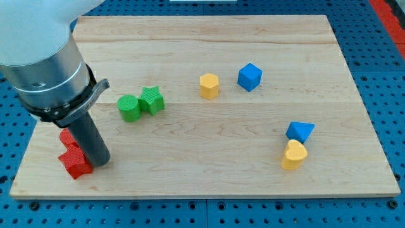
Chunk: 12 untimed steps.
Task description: Point your arm at yellow heart
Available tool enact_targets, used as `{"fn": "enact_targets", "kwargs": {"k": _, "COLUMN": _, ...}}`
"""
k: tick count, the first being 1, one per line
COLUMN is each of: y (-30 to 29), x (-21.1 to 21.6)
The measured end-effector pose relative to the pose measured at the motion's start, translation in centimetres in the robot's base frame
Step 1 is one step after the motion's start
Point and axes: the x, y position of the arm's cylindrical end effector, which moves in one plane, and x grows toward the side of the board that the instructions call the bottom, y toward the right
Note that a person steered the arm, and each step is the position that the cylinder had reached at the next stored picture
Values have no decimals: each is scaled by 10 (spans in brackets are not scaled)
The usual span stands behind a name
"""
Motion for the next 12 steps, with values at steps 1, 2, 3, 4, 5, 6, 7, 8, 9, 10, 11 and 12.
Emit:
{"fn": "enact_targets", "kwargs": {"k": 1, "y": 7, "x": 1}}
{"fn": "enact_targets", "kwargs": {"k": 2, "y": 72, "x": 1}}
{"fn": "enact_targets", "kwargs": {"k": 3, "y": 104, "x": 3}}
{"fn": "enact_targets", "kwargs": {"k": 4, "y": 134, "x": 4}}
{"fn": "enact_targets", "kwargs": {"k": 5, "y": 190, "x": 0}}
{"fn": "enact_targets", "kwargs": {"k": 6, "y": 191, "x": 0}}
{"fn": "enact_targets", "kwargs": {"k": 7, "y": 191, "x": 14}}
{"fn": "enact_targets", "kwargs": {"k": 8, "y": 191, "x": 16}}
{"fn": "enact_targets", "kwargs": {"k": 9, "y": 216, "x": 16}}
{"fn": "enact_targets", "kwargs": {"k": 10, "y": 226, "x": 21}}
{"fn": "enact_targets", "kwargs": {"k": 11, "y": 240, "x": 51}}
{"fn": "enact_targets", "kwargs": {"k": 12, "y": 239, "x": 58}}
